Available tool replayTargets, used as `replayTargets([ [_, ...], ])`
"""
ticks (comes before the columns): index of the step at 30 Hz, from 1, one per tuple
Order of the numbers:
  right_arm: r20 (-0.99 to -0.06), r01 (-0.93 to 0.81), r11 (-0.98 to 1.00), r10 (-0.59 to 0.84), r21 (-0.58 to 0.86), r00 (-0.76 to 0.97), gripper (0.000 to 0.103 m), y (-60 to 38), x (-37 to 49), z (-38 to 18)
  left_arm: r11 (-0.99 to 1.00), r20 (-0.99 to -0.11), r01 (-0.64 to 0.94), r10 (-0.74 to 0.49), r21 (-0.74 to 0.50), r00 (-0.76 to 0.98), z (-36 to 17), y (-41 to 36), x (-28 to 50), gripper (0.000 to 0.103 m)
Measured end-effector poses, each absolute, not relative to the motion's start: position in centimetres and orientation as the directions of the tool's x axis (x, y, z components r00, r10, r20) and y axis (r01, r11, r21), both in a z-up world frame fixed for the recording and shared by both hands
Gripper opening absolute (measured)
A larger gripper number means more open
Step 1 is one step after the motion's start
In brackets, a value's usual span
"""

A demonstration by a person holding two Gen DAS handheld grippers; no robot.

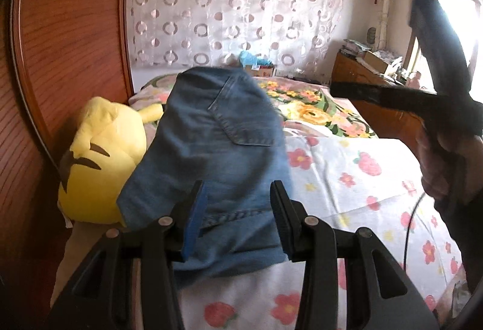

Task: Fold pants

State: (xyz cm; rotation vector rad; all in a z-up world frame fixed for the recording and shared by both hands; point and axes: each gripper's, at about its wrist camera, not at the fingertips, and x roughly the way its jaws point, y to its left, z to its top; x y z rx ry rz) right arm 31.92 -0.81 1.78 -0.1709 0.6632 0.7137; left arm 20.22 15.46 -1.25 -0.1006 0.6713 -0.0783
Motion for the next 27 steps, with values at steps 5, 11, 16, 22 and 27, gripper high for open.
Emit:
replayTargets([
  [5,-0.586,-0.630,0.774,0.540,0.065,0.604,0.037,-4.9,27.0,3.0,0.993,-0.594,0.062,-0.111,-0.103,0.797,0.4,13.2,18.0,0.041],
  [11,-0.557,-0.591,0.805,0.515,0.054,0.651,0.041,-8.9,21.9,3.7,0.994,-0.575,0.088,-0.113,-0.072,0.810,1.7,10.2,15.4,0.041],
  [16,-0.534,-0.557,0.829,0.493,0.048,0.687,0.045,-11.7,18.3,3.8,0.993,-0.555,0.109,-0.118,-0.049,0.823,2.6,7.8,13.3,0.043],
  [22,-0.515,-0.517,0.854,0.470,0.062,0.716,0.053,-14.9,15.0,3.6,0.989,-0.532,0.140,-0.138,-0.037,0.836,3.5,5.4,11.2,0.049],
  [27,-0.503,-0.479,0.876,0.440,0.057,0.744,0.056,-17.0,13.0,3.6,0.986,-0.506,0.158,-0.158,-0.045,0.848,4.1,4.1,9.8,0.055],
])
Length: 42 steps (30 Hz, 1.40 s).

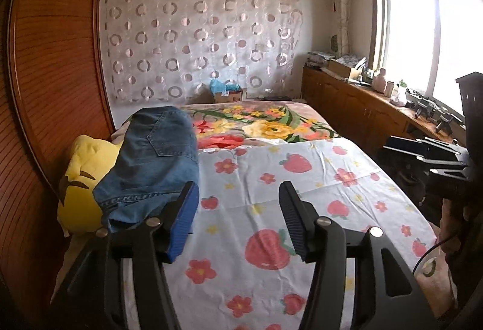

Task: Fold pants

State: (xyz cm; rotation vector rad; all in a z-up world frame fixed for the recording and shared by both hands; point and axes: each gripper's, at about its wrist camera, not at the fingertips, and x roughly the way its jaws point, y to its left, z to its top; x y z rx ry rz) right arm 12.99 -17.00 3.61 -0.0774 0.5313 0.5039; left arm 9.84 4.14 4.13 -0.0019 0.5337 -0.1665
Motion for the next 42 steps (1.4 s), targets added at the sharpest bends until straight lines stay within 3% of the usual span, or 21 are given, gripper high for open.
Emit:
replayTargets([
  [8,-0.432,-0.403,0.914,0.383,0.050,0.816,0.077,-20.8,8.9,4.9,0.990,-0.467,0.141,-0.130,-0.013,0.875,5.6,1.9,7.0,0.055],
  [20,-0.369,-0.319,0.947,0.308,0.032,0.877,0.078,-24.2,3.6,6.2,0.993,-0.451,0.121,-0.111,-0.006,0.886,6.5,0.0,3.4,0.056],
  [42,-0.365,-0.311,0.950,0.300,0.030,0.881,0.078,-24.9,2.8,6.1,0.994,-0.458,0.109,-0.097,-0.001,0.883,6.5,0.0,2.6,0.056],
])
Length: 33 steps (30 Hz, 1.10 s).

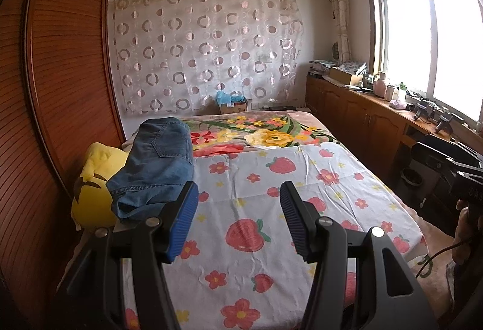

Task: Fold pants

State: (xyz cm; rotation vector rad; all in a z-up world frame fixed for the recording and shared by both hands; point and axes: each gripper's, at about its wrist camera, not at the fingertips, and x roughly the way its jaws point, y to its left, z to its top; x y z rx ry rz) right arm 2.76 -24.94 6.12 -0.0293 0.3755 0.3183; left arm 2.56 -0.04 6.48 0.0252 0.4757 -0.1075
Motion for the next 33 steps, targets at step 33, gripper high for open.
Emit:
replayTargets([
  [33,-0.363,-0.308,0.951,0.299,0.034,0.883,0.078,-25.38,2.32,6.04,0.994,-0.459,0.107,-0.096,-0.002,0.883,6.45,0.49,2.68,0.056],
])
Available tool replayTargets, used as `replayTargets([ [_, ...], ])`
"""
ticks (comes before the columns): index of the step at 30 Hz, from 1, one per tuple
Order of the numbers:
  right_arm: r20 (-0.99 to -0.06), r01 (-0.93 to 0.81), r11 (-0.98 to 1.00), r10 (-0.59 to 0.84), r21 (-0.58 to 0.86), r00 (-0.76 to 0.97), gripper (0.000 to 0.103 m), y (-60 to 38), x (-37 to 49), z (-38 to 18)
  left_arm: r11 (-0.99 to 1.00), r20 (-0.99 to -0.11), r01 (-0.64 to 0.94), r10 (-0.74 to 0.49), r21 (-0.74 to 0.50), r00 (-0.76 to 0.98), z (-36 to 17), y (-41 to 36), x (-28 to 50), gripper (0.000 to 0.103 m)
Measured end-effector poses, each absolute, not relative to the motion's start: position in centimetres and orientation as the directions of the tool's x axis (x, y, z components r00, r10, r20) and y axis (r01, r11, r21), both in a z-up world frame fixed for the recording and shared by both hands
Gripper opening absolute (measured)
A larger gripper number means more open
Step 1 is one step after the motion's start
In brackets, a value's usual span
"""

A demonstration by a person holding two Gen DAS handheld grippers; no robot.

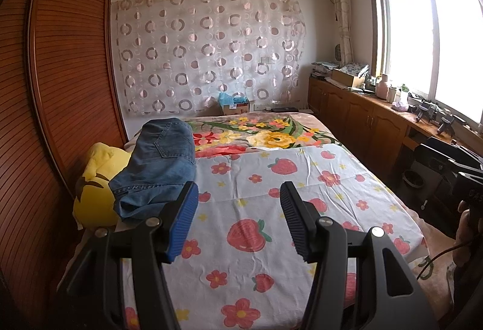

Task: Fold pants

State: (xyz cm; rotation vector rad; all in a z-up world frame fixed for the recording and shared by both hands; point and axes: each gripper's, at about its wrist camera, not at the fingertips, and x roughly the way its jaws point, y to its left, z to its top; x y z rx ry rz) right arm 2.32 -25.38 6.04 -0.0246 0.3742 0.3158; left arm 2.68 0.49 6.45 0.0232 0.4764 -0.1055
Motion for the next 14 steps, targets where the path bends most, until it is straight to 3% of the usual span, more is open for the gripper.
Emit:
replayTargets([
  [14,-0.361,-0.307,0.951,0.298,0.033,0.884,0.078,-25.39,2.26,5.97,0.994,-0.458,0.107,-0.096,-0.002,0.884,6.38,0.48,2.70,0.056],
])
